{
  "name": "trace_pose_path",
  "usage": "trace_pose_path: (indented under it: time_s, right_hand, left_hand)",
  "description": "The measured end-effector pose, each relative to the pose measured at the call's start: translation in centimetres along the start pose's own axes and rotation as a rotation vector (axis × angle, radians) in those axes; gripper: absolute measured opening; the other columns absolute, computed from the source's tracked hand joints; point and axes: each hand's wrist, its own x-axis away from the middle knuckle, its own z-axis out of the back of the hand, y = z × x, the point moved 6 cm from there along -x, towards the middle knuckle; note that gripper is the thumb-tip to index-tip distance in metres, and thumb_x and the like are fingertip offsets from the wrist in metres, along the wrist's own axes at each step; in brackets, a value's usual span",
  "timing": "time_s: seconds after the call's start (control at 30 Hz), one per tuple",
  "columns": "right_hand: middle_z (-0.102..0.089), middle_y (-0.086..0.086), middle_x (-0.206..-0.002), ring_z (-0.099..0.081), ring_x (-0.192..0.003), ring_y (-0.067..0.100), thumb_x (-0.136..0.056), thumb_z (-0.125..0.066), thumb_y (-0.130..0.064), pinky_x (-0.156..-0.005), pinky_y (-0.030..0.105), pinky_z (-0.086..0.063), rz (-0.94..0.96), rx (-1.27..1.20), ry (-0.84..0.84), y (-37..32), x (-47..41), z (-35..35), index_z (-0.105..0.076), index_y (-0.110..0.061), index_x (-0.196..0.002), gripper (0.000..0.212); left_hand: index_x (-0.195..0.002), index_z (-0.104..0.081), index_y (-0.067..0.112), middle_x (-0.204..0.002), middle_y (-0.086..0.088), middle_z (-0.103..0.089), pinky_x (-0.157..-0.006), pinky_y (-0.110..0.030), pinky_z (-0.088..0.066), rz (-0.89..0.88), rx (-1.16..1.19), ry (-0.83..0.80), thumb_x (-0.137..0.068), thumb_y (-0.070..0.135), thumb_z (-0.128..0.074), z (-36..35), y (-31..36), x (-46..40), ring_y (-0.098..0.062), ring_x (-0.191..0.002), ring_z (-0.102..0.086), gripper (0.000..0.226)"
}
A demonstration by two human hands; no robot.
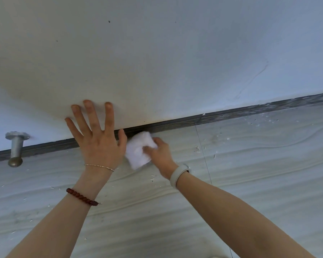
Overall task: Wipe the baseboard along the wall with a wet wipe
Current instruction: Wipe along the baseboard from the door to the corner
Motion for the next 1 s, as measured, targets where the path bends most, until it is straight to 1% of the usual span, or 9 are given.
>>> trace_pose_path:
  time_s: [0.1,0.2,0.27,0.37,0.53,0.63,0.73,0.9,1.0]
  right_hand:
    - [-0.057,0.004,-0.076,-0.056,-0.070,0.017,-0.086,-0.051,0.001,-0.061,0.024,-0.047,-0.041,-0.086,-0.010,0.1,-0.4,0.9,-0.058,-0.001,-0.098,0.014]
    - [-0.051,0.004,-0.068,-0.052,-0.065,0.021,-0.087,-0.047,0.005,-0.053,0.026,-0.042,-0.060,-0.430,0.467,0.1,-1.5,9.1,-0.051,-0.010,-0.076,0.019]
    - [-0.050,0.002,-0.073,-0.051,-0.068,0.020,-0.090,-0.046,-0.003,-0.051,0.021,-0.043,-0.018,-0.524,0.820,-0.1,-0.5,14.9,-0.052,-0.005,-0.099,0.011]
    - [-0.042,-0.007,-0.072,-0.048,-0.075,0.018,-0.092,-0.042,-0.006,-0.064,0.023,-0.041,0.043,-0.502,0.993,-0.3,0.3,17.2,-0.046,-0.005,-0.118,0.026]
    - [-0.047,-0.002,-0.068,-0.052,-0.065,0.017,-0.090,-0.040,0.006,-0.043,0.009,-0.044,0.109,-0.382,0.507,-2.2,-0.3,6.1,-0.043,-0.009,-0.091,0.014]
    - [-0.055,0.008,-0.084,-0.058,-0.086,0.025,-0.085,-0.048,0.003,-0.079,0.039,-0.057,-0.008,-0.168,0.037,-1.4,-0.4,-1.6,-0.048,-0.010,-0.088,0.013]
    - [-0.056,0.011,-0.086,-0.056,-0.090,0.029,-0.083,-0.054,-0.001,-0.091,0.051,-0.052,-0.067,-0.111,-0.039,-1.1,-0.4,-2.6,-0.048,-0.009,-0.089,0.011]
    - [-0.048,0.003,-0.076,-0.047,-0.059,0.011,-0.090,-0.045,-0.004,-0.046,0.018,-0.043,-0.006,-0.452,0.737,-1.3,1.0,10.6,-0.042,-0.008,-0.100,0.011]
    - [-0.045,-0.004,-0.077,-0.048,-0.072,0.017,-0.089,-0.041,0.001,-0.042,0.003,-0.038,0.115,-0.458,1.004,-1.4,3.3,16.1,-0.044,-0.007,-0.111,0.024]
  left_hand:
    - [-0.147,0.007,0.024,-0.144,-0.020,0.000,-0.111,-0.059,-0.002,-0.010,0.009,-0.004,-0.087,0.033,-0.047,0.0,-0.3,0.1,-0.048,-0.131,-0.003,0.081]
    - [-0.147,0.008,0.025,-0.144,-0.016,0.006,-0.112,-0.051,0.010,-0.009,0.010,-0.006,-0.087,0.033,-0.047,0.1,-0.4,0.1,-0.046,-0.132,0.002,0.082]
    - [-0.147,0.008,0.024,-0.144,-0.017,0.005,-0.112,-0.051,0.010,-0.004,0.005,-0.007,-0.086,0.032,-0.049,0.1,-0.4,0.1,-0.047,-0.131,0.001,0.083]
    - [-0.147,0.007,0.024,-0.144,-0.019,0.000,-0.112,-0.053,0.007,0.000,0.003,-0.010,-0.086,0.032,-0.050,0.1,-0.2,0.0,-0.048,-0.131,-0.002,0.084]
    - [-0.147,0.000,0.024,-0.145,-0.017,-0.004,-0.111,-0.060,-0.006,-0.032,-0.022,-0.016,-0.084,0.025,-0.051,0.4,-0.5,0.2,-0.043,-0.133,0.000,0.081]
    - [-0.147,-0.010,0.022,-0.148,-0.015,-0.007,-0.106,-0.065,-0.014,-0.094,-0.038,-0.025,-0.083,0.020,-0.050,0.7,-1.3,0.5,-0.038,-0.137,-0.001,0.075]
    - [-0.147,-0.014,0.020,-0.150,-0.010,-0.008,-0.106,-0.066,-0.014,-0.128,-0.038,-0.004,-0.083,0.016,-0.051,1.2,-2.0,0.8,-0.030,-0.142,0.003,0.075]
    - [-0.148,-0.015,0.020,-0.152,-0.010,-0.004,-0.107,-0.065,-0.007,-0.119,0.002,-0.021,-0.084,0.014,-0.051,1.6,-1.9,0.8,-0.027,-0.143,0.010,0.074]
    - [-0.148,-0.009,0.021,-0.151,-0.014,-0.006,-0.109,-0.063,-0.004,-0.116,0.077,-0.061,-0.082,0.015,-0.047,1.4,0.5,1.4,-0.036,-0.142,0.004,0.076]
